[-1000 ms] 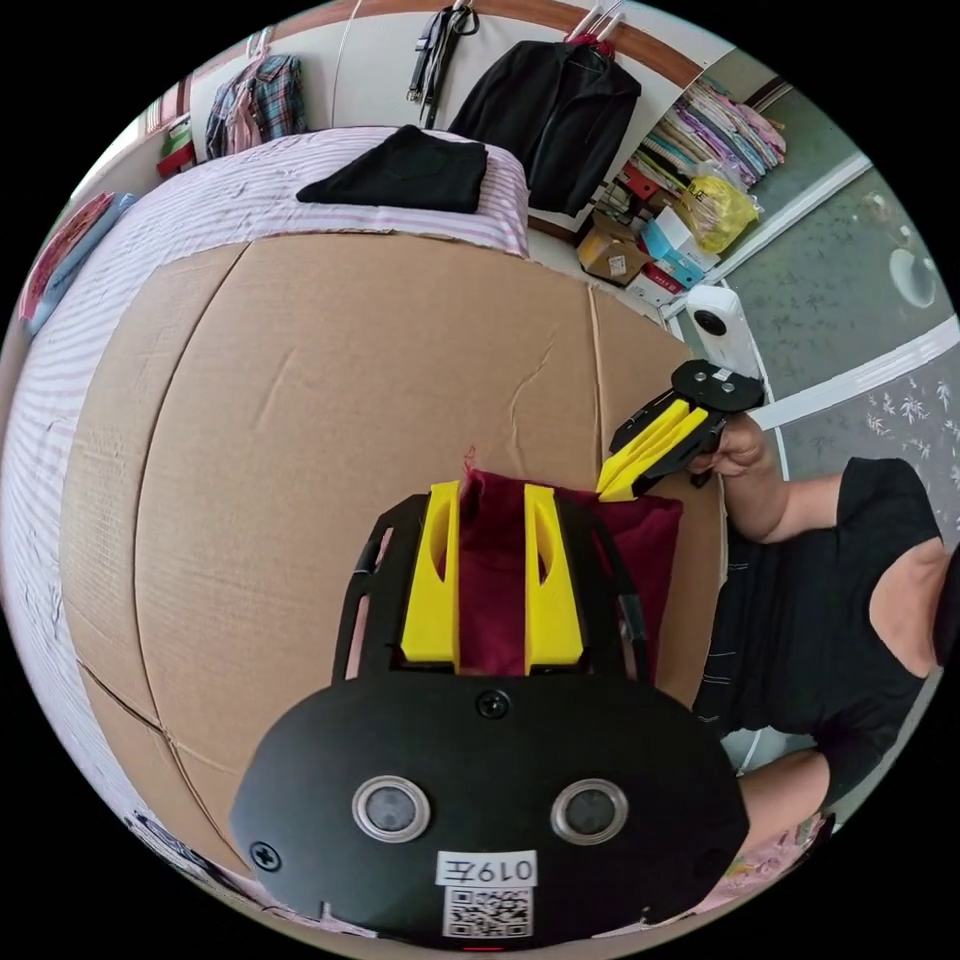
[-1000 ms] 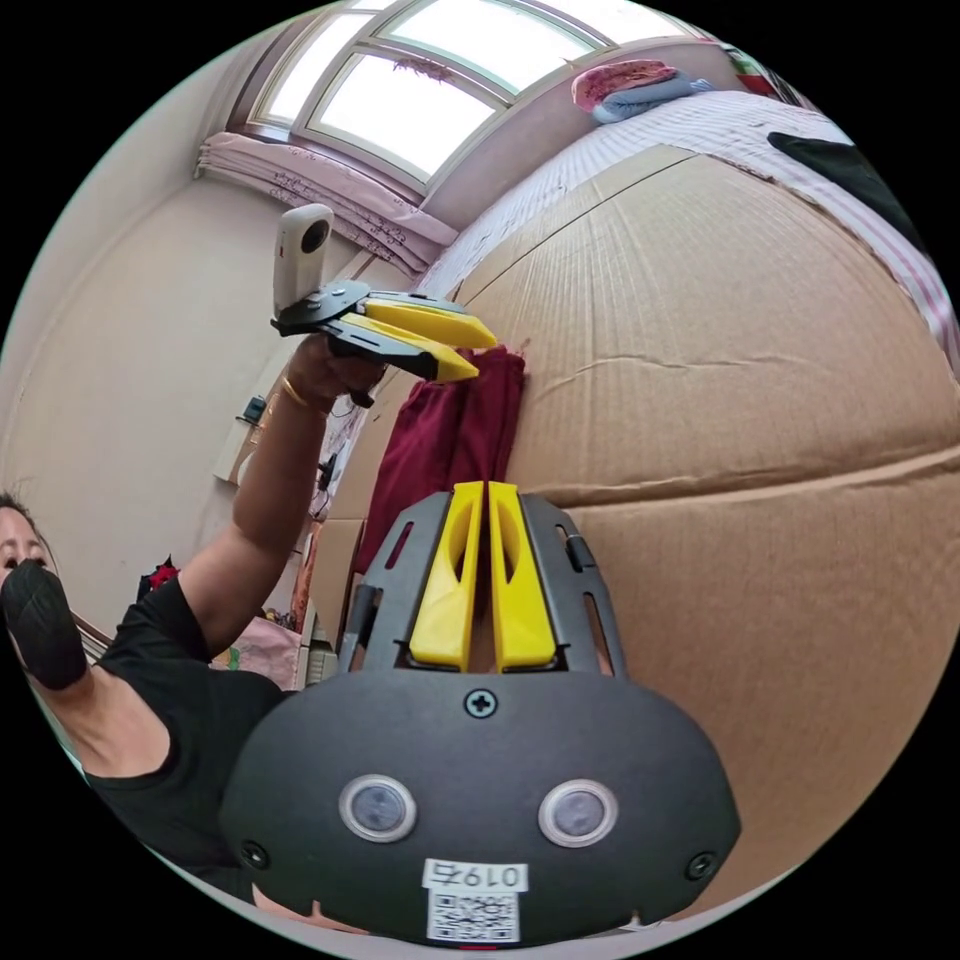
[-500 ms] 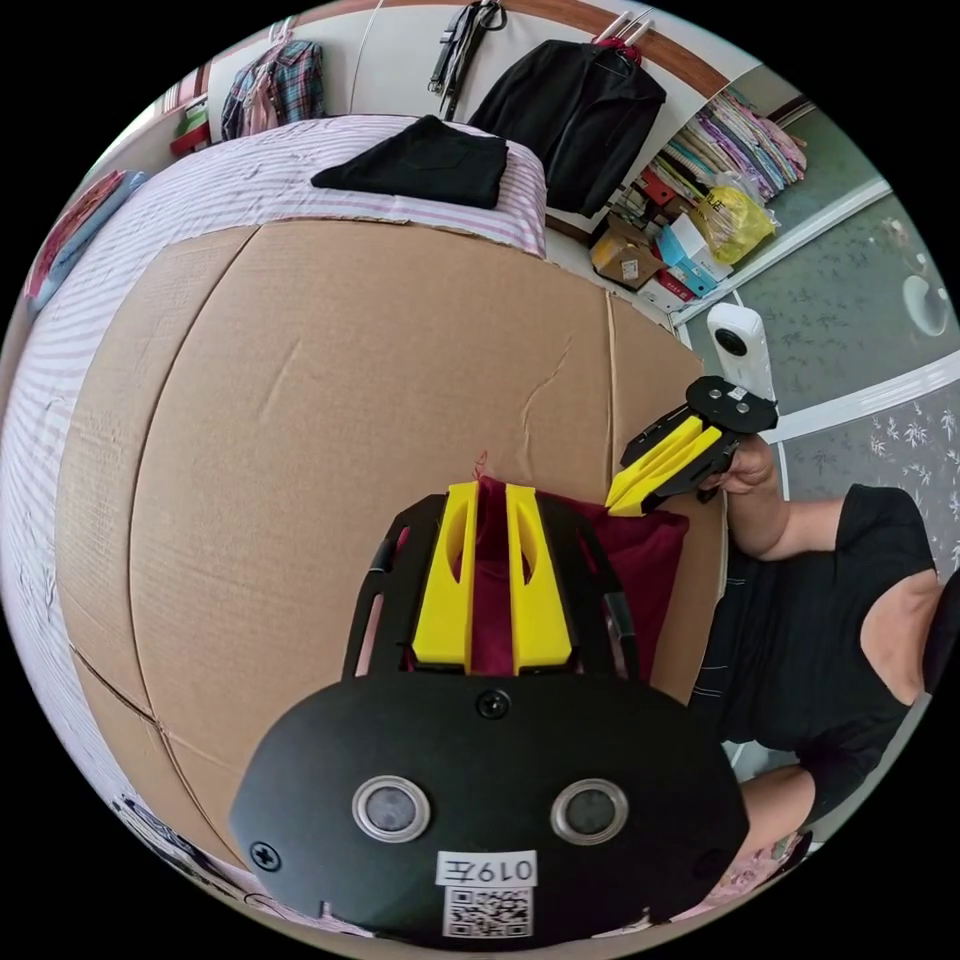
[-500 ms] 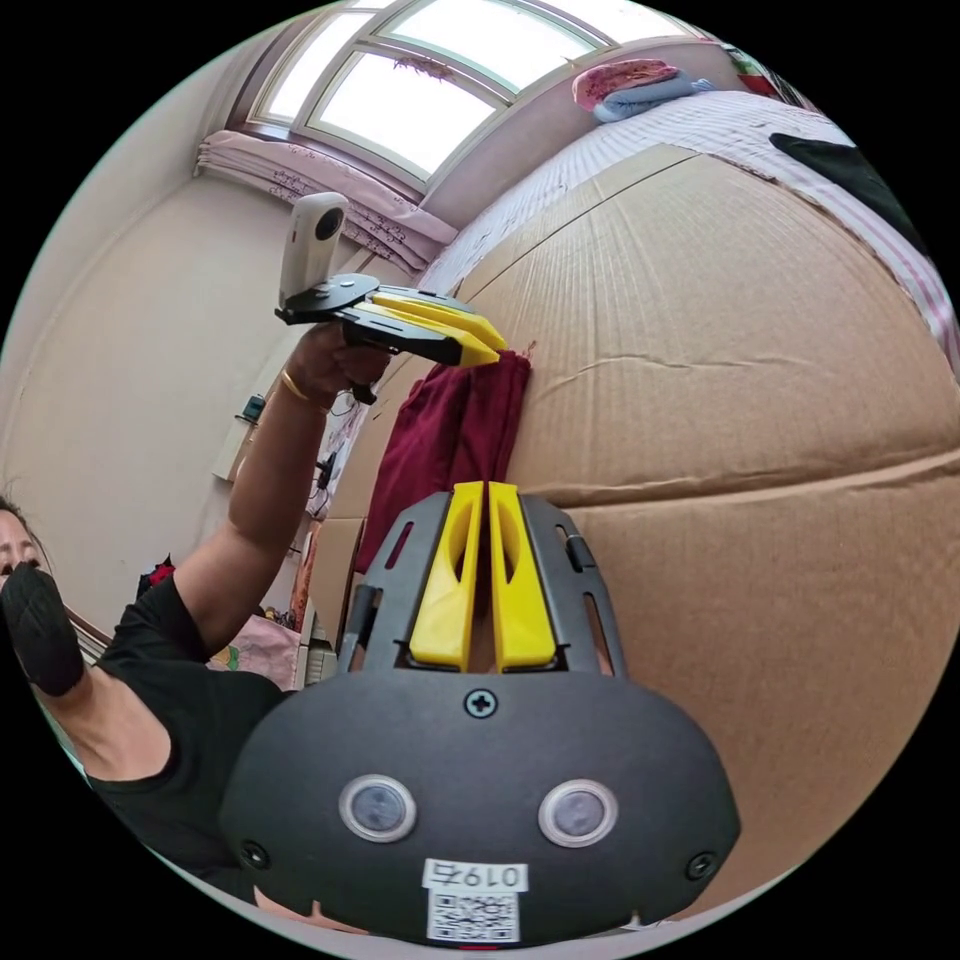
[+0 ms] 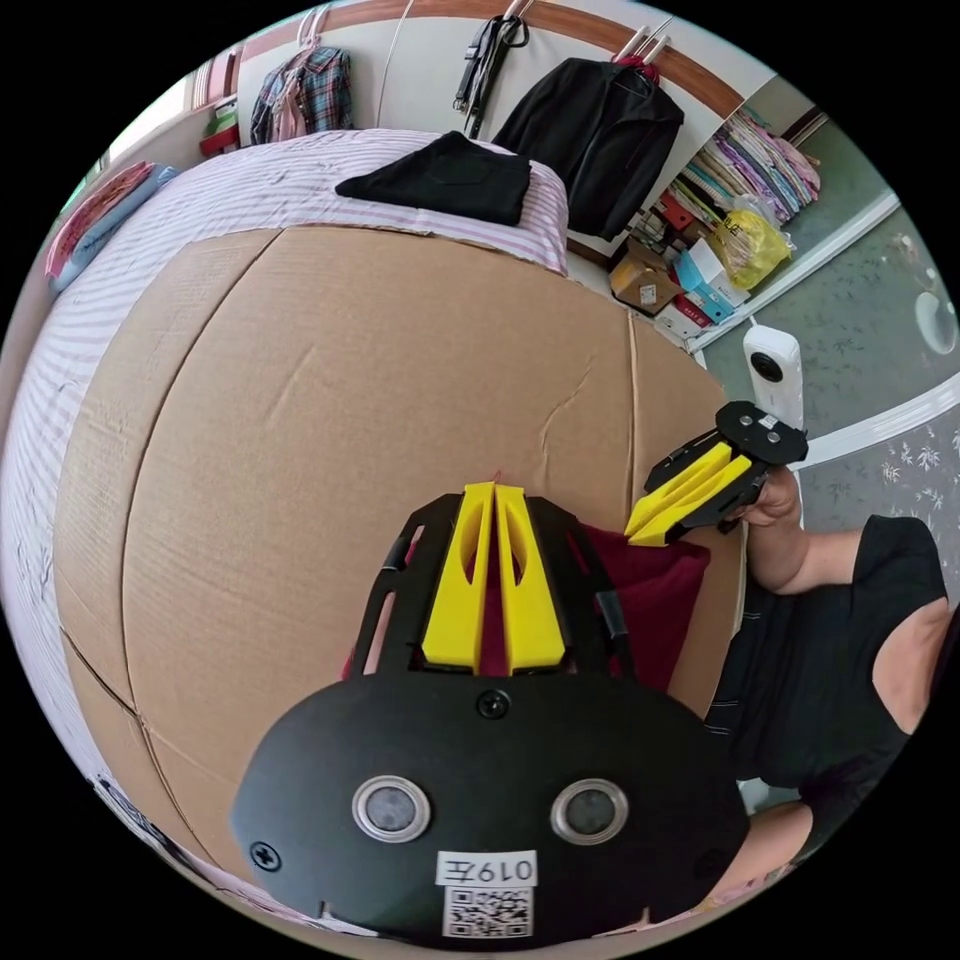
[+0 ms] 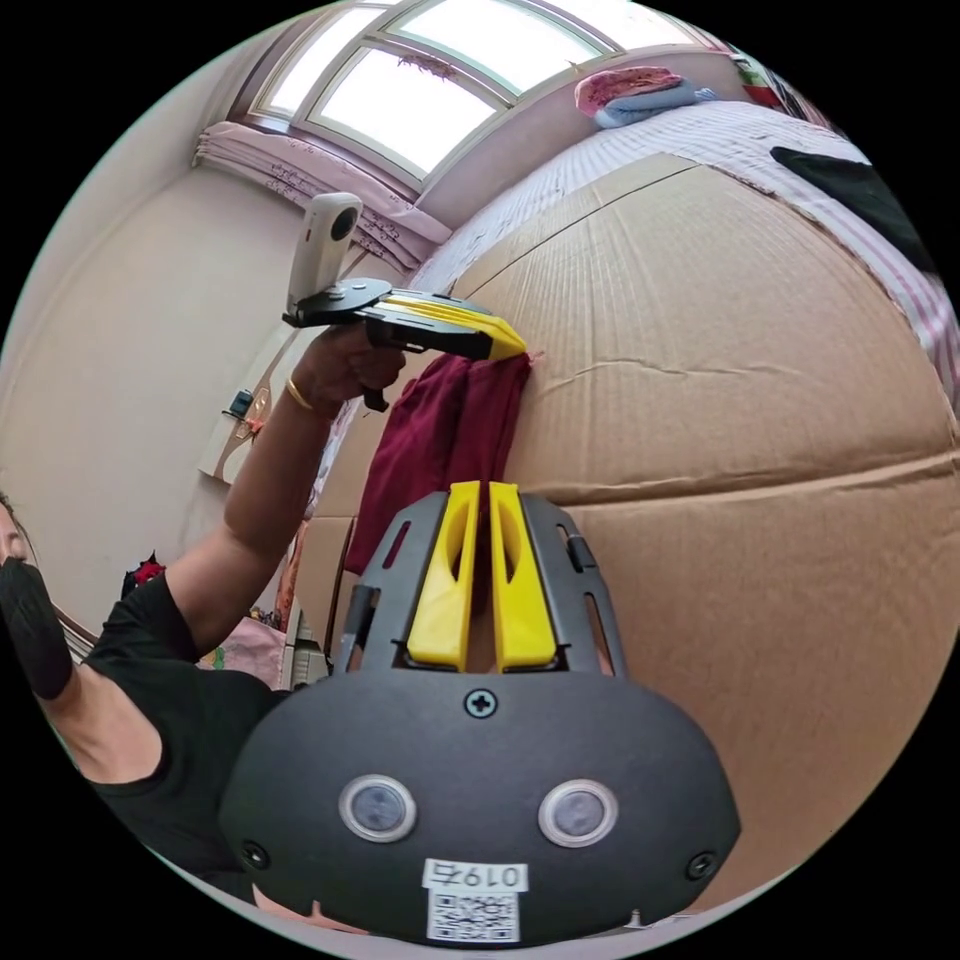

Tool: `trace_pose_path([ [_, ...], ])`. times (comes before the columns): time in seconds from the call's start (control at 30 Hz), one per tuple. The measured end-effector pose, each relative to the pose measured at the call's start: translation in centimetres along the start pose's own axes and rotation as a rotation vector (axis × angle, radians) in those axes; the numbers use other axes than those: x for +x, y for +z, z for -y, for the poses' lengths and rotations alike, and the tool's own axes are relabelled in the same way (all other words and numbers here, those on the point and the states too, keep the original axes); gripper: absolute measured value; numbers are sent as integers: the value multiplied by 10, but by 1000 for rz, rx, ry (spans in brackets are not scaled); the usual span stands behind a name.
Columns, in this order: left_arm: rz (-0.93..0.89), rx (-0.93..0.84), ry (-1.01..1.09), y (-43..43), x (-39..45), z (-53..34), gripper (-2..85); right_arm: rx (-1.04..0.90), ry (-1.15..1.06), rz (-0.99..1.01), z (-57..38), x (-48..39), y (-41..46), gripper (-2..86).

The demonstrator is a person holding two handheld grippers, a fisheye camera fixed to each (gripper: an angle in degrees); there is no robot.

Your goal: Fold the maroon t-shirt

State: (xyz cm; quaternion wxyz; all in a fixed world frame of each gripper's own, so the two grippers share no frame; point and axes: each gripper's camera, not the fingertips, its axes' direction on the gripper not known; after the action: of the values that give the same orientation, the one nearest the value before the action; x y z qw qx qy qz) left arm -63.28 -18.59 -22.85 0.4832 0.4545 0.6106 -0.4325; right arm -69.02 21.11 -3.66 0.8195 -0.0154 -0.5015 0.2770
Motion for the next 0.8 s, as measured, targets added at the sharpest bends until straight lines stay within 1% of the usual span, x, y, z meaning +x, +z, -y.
trace_pose_path([
  [0.23, 41, 24, -6, 6, 27, -18, 7, 45, 6, -21, -28, -9, -28, 9],
  [0.43, 73, 148, -33, -10, 45, -45, 8, 43, -36, -4, -51, -25, -42, 18],
  [0.53, 13, 275, 12, -31, 71, -79, 8, 34, -56, 30, -63, -29, -45, 19],
  [0.6, -4, 373, 76, -45, 107, -119, 8, 56, -88, 54, -71, -33, -52, 19],
  [0.67, 14, 424, 120, -47, 136, -153, 9, 94, -184, 100, -85, -44, -63, 24],
  [0.73, 49, 432, 170, -40, 160, -181, 10, 76, -245, 127, -93, -53, -65, 37],
  [0.8, 106, 402, 229, -23, 181, -209, 13, 43, -261, 97, -98, -60, -62, 55],
])
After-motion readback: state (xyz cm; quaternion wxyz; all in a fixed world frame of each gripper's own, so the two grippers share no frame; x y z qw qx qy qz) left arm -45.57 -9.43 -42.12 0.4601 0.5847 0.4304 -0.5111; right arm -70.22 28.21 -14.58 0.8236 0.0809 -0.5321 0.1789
